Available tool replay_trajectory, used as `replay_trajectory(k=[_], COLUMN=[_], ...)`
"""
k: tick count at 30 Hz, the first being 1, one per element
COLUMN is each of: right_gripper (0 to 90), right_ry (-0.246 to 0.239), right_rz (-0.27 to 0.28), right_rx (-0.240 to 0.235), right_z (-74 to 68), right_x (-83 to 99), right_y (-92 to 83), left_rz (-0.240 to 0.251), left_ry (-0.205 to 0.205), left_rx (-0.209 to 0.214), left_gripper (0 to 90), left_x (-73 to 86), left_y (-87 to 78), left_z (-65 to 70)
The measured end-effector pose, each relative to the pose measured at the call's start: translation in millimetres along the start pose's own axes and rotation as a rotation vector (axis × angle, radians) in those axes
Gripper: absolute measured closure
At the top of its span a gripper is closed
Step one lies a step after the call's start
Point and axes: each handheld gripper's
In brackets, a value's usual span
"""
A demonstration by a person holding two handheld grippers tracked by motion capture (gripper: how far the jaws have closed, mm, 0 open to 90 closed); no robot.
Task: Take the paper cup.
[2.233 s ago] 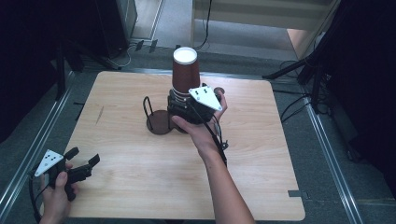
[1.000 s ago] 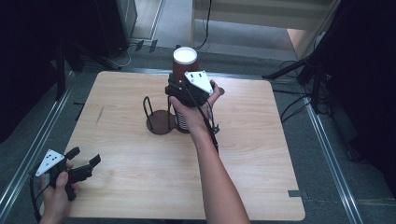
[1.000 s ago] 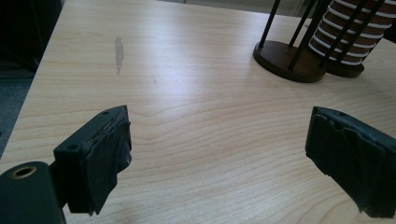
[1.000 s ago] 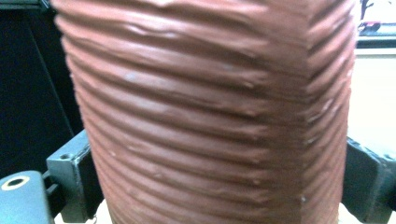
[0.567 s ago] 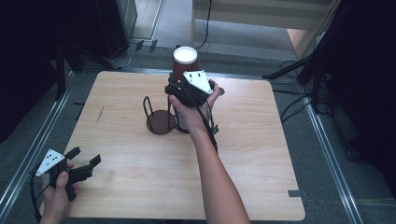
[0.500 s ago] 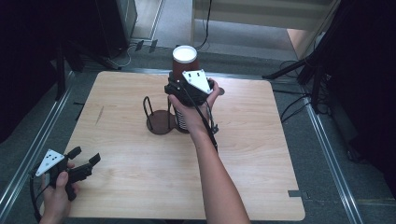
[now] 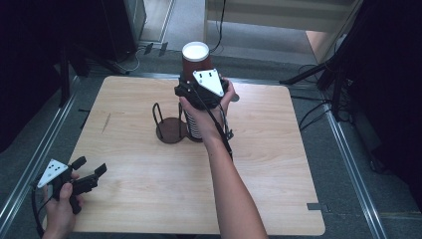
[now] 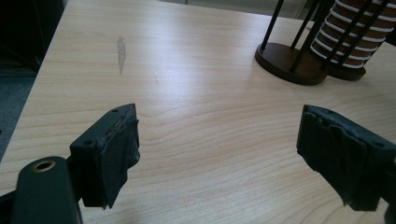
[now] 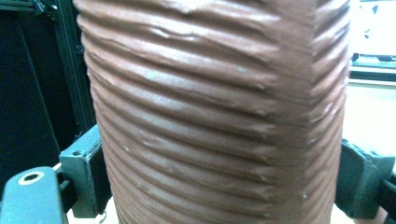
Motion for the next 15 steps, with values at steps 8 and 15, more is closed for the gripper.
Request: replay_trajectory(k=[8,15], right_gripper=[11.8,12.3], right_ry=[0.055,0.047], right_rz=[0.012,0.021], right_rx=[-0.016,-0.011], right_z=[-2.0,-3.4], right_x=[-11.2,-20.2], right_y=[-0.6,-0.1], left_rz=[0.000,0.003], left_ry=[0.000,-0.002], left_rx=[0.000,-0.002], left_gripper=[13.7,13.7], left_x=[0.0,0.1], left_y=[-0.1,-0.2], left_z=[-0.1,-0.1])
Point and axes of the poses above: each handheld gripper's, and its own axes: y roughly forward along the jaws, x roughly out of its underside, z roughly to its right, and after that the axes turned 4 degrees about y, right-handed
